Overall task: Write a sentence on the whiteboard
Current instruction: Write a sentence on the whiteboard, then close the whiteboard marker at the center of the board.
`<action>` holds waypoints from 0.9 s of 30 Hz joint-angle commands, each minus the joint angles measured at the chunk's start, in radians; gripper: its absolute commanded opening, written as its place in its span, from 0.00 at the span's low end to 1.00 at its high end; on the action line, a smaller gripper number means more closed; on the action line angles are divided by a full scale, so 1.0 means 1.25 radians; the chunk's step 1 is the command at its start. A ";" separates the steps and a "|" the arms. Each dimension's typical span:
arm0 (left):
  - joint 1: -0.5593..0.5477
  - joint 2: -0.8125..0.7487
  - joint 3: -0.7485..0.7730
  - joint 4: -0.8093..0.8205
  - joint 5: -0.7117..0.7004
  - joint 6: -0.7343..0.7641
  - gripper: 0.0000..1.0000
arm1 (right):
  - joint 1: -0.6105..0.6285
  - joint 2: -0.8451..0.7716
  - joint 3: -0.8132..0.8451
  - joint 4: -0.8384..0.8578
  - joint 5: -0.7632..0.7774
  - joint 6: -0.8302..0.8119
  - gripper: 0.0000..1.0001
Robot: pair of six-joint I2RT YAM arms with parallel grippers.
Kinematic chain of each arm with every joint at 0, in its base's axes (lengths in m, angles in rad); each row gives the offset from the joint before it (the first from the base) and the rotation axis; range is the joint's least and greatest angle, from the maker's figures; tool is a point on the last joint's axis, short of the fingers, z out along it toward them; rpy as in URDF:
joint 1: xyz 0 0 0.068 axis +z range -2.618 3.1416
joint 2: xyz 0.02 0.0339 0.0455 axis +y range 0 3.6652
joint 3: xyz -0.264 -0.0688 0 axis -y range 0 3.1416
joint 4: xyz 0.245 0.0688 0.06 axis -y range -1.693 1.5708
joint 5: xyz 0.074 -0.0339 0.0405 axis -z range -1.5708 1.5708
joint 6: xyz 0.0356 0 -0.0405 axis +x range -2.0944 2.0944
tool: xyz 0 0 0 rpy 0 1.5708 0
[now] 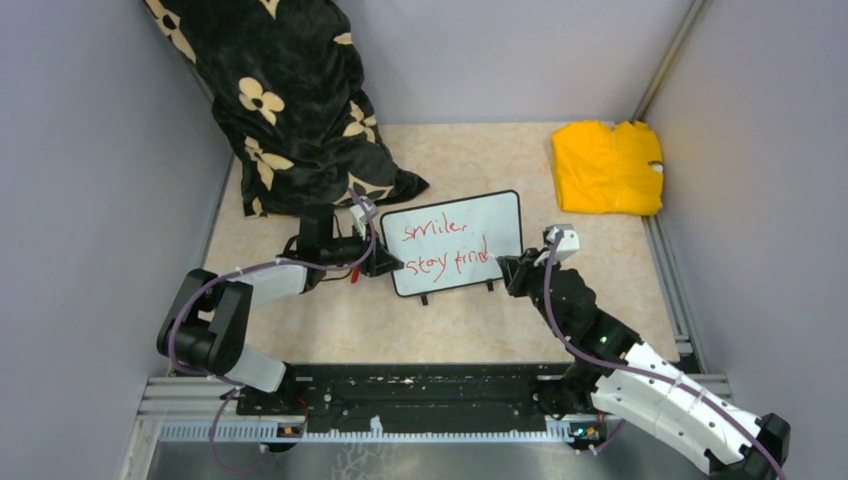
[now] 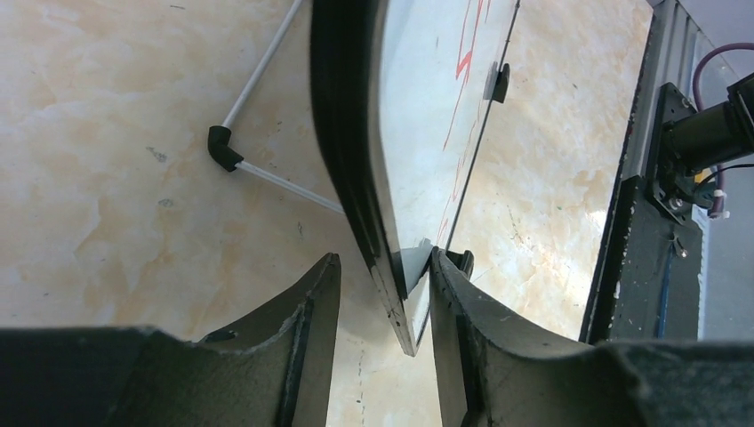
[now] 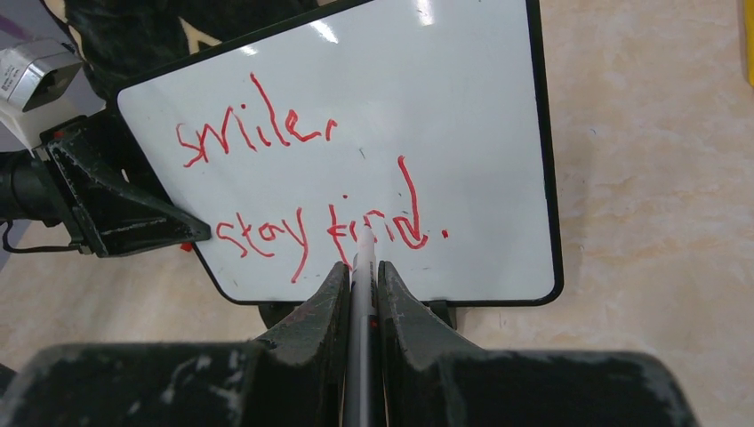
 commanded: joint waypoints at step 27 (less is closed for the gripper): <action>0.004 -0.448 0.025 -0.475 -0.801 -0.202 0.99 | -0.006 -0.044 0.103 0.009 -0.136 -0.069 0.00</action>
